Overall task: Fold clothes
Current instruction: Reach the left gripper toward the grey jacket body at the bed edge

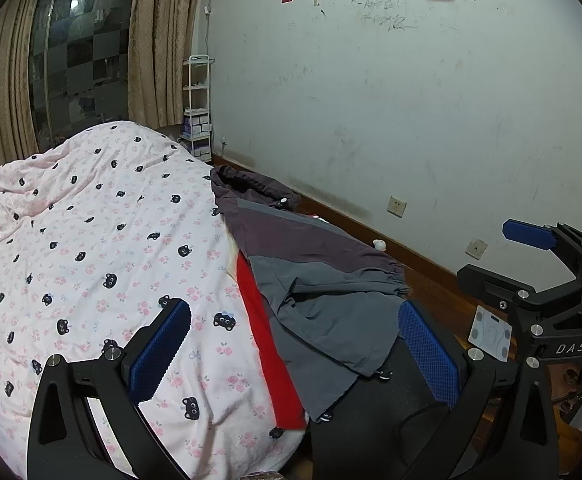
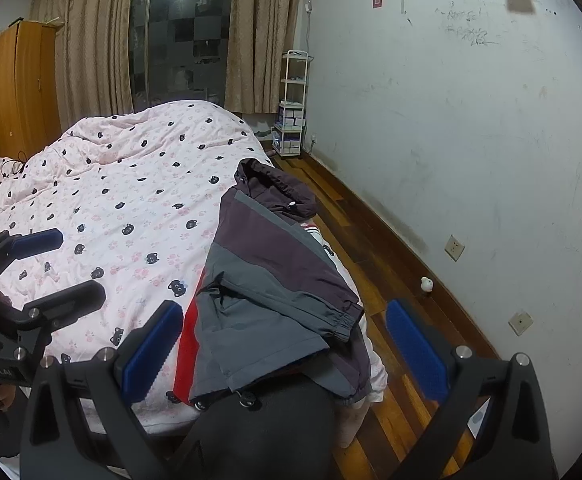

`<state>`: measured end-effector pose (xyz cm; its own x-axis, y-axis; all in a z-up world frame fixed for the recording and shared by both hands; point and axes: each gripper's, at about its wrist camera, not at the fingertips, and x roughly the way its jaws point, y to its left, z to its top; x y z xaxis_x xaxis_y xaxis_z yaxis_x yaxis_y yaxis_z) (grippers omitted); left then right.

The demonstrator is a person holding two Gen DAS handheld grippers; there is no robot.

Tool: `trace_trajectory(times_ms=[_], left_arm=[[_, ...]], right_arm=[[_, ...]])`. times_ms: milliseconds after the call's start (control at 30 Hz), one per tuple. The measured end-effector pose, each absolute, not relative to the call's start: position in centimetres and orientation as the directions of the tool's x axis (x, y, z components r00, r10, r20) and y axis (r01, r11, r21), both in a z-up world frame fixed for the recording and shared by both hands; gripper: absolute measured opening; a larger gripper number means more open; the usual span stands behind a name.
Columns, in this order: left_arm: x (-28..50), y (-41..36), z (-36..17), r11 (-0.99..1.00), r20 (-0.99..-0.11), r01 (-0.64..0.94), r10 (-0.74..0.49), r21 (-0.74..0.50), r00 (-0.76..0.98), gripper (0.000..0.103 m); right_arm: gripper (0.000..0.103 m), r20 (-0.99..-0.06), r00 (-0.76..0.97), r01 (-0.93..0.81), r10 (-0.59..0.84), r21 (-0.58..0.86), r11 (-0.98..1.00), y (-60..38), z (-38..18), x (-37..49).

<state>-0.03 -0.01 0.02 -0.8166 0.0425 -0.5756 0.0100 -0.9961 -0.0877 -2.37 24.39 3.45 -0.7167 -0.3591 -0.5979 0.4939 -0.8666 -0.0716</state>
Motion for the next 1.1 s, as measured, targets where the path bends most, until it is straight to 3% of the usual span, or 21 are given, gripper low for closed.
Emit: trace_trajectory(times_ms=[733,1100], left_arm=[[-5.9,0.7,-3.7,-0.999,-0.623,0.005,0.021,-0.039,-0.782,0.103],[-10.8,3.1,-8.2,-0.988,-0.688,-0.061,-0.052,0.139,-0.724,0.103]], right_arm=[[0.103,-0.645,-0.675,0.484,-0.358,-0.021,-0.875,25.2,1.1,-6.3],[0.103,-0.67,-0.657,0.47,-0.346,-0.006,-0.882,25.7,-0.1,-8.4]])
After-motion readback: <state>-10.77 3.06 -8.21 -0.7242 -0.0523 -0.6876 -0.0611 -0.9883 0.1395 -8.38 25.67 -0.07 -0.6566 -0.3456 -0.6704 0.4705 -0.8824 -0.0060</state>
